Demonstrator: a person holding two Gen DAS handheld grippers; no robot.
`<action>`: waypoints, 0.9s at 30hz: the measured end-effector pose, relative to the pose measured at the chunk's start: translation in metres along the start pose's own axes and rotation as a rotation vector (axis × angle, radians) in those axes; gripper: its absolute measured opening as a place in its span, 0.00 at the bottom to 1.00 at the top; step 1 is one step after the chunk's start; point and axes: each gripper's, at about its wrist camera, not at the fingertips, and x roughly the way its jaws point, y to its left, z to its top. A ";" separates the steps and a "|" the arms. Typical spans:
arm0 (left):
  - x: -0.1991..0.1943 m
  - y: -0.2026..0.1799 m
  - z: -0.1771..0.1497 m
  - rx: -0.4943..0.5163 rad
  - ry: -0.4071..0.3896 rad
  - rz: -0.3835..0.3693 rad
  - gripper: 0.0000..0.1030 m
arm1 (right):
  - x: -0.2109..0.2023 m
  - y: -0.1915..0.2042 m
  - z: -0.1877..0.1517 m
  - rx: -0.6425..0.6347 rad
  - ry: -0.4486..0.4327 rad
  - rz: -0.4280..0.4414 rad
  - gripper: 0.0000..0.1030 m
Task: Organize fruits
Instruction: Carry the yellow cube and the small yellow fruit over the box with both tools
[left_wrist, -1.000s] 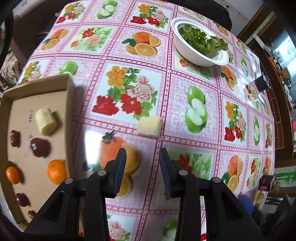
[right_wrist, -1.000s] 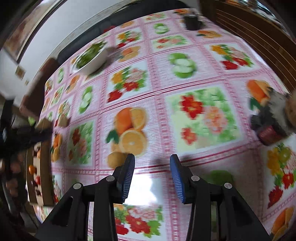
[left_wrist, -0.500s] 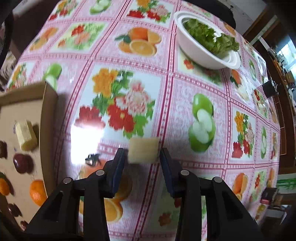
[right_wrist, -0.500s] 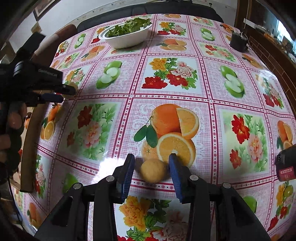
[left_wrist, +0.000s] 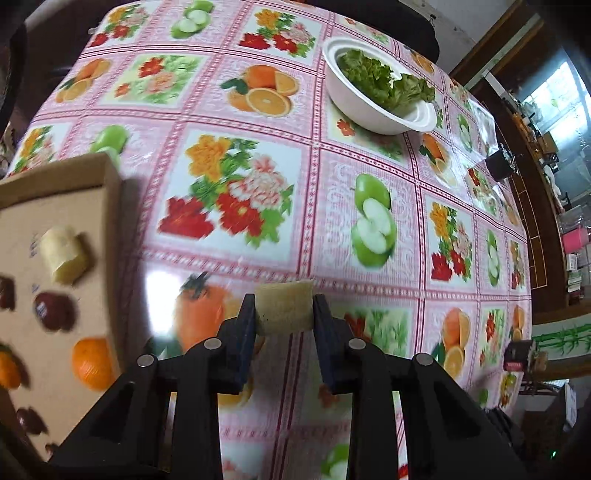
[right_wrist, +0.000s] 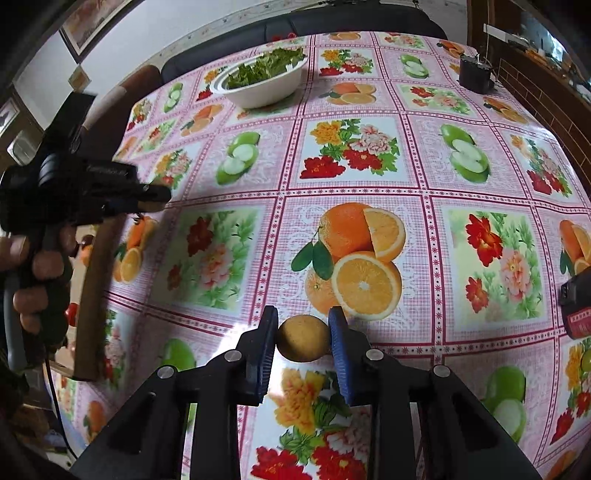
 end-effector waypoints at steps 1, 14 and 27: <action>-0.005 0.002 -0.003 -0.005 -0.002 0.000 0.25 | -0.003 0.001 0.000 0.004 -0.005 0.005 0.28; -0.066 0.038 -0.056 -0.083 -0.069 0.147 0.26 | -0.020 0.061 0.018 -0.072 -0.034 0.105 0.28; -0.105 0.099 -0.081 -0.172 -0.112 0.228 0.26 | -0.032 0.149 0.033 -0.206 -0.063 0.219 0.28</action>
